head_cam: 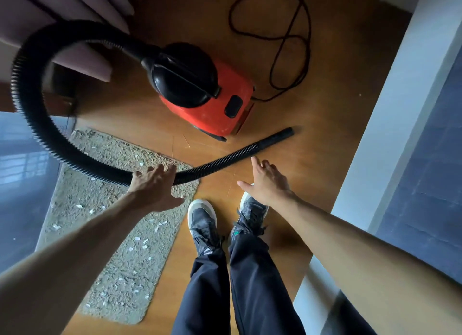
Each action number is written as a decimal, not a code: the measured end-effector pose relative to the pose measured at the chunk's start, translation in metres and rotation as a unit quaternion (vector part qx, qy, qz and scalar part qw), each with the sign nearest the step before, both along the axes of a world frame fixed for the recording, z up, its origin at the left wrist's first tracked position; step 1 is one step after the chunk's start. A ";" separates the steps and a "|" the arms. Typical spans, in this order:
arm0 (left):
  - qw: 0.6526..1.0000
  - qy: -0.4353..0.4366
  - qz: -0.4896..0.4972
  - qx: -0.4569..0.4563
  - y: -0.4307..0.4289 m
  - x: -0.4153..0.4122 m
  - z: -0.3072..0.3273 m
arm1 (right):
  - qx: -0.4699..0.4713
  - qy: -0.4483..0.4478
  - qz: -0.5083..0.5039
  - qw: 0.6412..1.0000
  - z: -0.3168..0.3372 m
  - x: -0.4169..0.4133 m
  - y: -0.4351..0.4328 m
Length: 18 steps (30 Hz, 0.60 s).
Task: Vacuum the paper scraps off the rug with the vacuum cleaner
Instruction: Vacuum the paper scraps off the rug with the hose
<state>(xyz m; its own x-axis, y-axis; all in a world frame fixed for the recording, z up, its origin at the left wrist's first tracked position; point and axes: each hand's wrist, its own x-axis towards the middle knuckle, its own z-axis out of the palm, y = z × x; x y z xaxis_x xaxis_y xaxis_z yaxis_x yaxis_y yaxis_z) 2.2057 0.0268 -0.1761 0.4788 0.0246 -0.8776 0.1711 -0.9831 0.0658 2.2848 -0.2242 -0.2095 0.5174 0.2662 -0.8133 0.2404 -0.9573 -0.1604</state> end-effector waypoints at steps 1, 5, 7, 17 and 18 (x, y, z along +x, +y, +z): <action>1.000 0.001 -0.004 -0.003 -0.001 -0.003 -0.012 | 0.001 0.004 -0.001 1.000 -0.011 -0.004 0.000; 1.000 -0.009 -0.025 -0.001 -0.001 -0.007 -0.057 | 0.006 0.016 -0.008 1.000 -0.055 -0.016 -0.002; 0.999 -0.021 -0.032 0.004 -0.002 -0.007 -0.076 | 0.003 0.019 -0.009 1.000 -0.076 -0.020 -0.004; 0.997 -0.055 0.015 -0.055 -0.035 -0.014 -0.153 | 0.021 0.205 -0.613 0.763 -0.164 -0.014 0.030; 0.996 -0.061 0.019 -0.060 -0.038 -0.016 -0.160 | 0.023 0.211 -0.647 0.732 -0.173 -0.012 0.032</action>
<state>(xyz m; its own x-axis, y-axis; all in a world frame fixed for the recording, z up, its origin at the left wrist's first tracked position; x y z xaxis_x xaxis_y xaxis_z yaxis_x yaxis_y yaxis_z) 2.1894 -0.0110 -0.3358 0.5832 -0.0572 -0.8103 0.1920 -0.9596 0.2059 2.2729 -0.1921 -0.3828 0.0668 -0.1930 -0.9789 -0.9439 -0.3303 0.0007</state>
